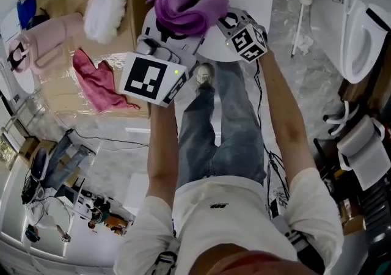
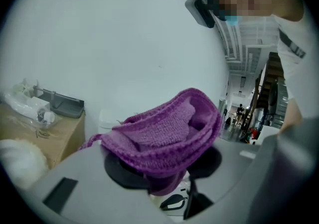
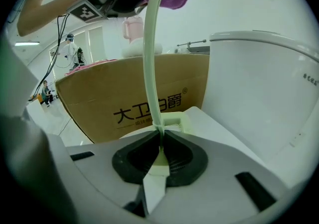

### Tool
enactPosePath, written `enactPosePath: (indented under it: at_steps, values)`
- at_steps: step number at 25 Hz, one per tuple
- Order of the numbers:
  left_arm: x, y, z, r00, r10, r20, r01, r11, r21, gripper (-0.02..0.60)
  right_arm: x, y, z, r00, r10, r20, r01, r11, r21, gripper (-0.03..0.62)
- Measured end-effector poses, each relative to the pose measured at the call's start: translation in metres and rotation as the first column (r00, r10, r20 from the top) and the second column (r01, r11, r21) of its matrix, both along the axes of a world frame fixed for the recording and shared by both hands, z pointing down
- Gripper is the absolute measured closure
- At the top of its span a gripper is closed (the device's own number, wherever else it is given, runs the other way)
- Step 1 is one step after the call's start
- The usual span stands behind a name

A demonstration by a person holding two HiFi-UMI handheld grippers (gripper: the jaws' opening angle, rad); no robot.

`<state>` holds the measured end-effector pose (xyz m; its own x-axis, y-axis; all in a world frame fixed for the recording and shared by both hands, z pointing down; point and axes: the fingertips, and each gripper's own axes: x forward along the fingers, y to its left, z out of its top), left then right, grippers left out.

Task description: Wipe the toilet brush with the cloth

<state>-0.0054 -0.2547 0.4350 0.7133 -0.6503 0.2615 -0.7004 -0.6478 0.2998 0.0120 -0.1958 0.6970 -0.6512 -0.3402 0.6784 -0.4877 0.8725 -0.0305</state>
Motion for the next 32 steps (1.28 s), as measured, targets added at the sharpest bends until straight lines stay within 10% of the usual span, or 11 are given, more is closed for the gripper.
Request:
enactPosePath:
  at_steps: [12, 32]
  values:
    - [-0.024, 0.033, -0.046, 0.998, -0.041, 0.052, 0.04, 0.999, 0.021, 0.459, 0.008, 0.002, -0.047, 0.993, 0.11, 0.054, -0.105, 0.991, -0.08, 0.549]
    - [-0.048, 0.142, -0.165, 0.997, -0.047, 0.068, 0.042, 0.996, 0.082, 0.491, 0.027, 0.095, -0.353, 0.923, 0.271, 0.274, -0.335, 0.915, 0.226, 0.597]
